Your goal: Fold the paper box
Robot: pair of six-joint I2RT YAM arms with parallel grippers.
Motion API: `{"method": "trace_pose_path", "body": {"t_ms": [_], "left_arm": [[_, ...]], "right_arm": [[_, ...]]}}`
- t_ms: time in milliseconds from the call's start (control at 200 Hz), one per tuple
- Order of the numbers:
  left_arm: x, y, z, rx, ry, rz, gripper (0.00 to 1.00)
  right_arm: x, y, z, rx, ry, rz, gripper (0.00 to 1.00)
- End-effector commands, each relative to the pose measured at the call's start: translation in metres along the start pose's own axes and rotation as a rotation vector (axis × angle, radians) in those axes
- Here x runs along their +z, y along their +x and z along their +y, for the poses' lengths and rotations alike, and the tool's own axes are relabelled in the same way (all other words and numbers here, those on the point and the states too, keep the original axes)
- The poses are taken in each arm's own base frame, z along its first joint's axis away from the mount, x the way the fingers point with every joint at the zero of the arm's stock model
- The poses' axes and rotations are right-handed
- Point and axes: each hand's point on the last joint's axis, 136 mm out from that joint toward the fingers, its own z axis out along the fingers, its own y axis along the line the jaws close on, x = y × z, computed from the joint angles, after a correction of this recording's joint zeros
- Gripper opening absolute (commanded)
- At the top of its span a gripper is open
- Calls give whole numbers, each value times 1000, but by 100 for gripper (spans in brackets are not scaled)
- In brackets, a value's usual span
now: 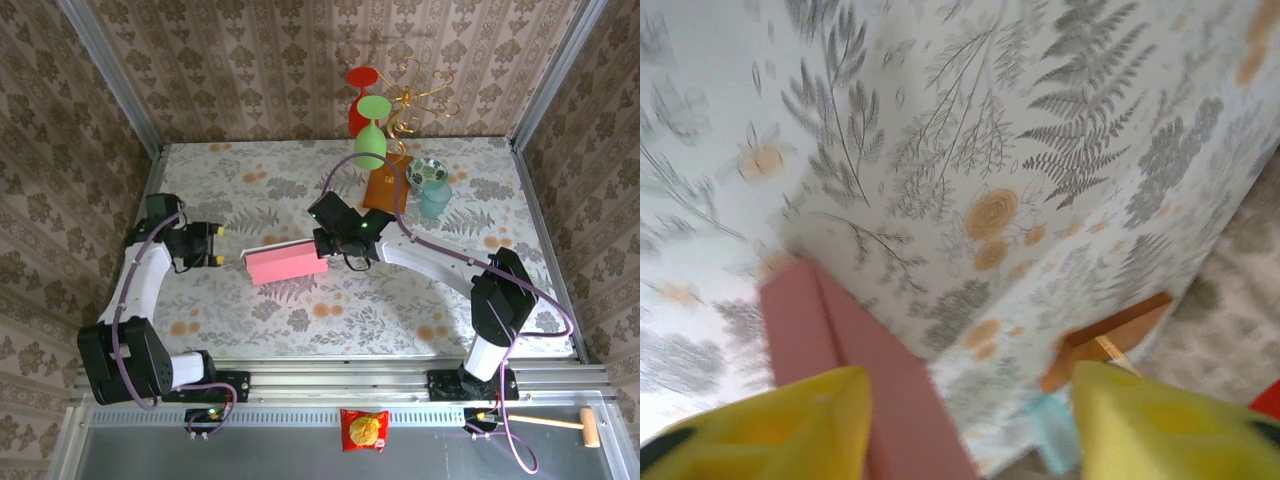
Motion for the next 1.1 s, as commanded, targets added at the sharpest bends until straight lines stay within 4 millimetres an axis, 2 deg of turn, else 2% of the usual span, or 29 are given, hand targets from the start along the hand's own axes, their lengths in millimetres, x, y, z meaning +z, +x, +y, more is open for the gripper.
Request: {"method": "trace_pose_path", "body": {"t_ms": [0, 50, 145, 235, 330, 425, 610, 890, 1095], "left_arm": [[-31, -6, -1, 466, -58, -104, 29], [-35, 9, -17, 666, 11, -76, 18], [-41, 43, -23, 947, 50, -7, 12], [-43, 60, -15, 1100, 21, 36, 15], [-40, 71, -11, 1189, 23, 81, 27], [-36, 75, -8, 1259, -18, 111, 33], [-33, 81, 0, 1386, -89, 163, 35], [-26, 69, 14, 1449, -172, 157, 35], [-16, 69, 17, 1437, -176, 175, 33]], "right_arm": [[10, 15, -8, -35, 63, 66, 0], [9, 14, -7, -37, 62, 67, 0], [10, 14, -6, -41, 62, 74, 0], [10, 14, -4, -44, 59, 75, 0], [11, 14, -4, -46, 59, 78, 0], [12, 15, -3, -50, 55, 83, 0], [13, 16, -2, -50, 52, 94, 0], [15, 17, -1, -48, 47, 102, 0], [16, 17, 0, -51, 48, 107, 0]]}}
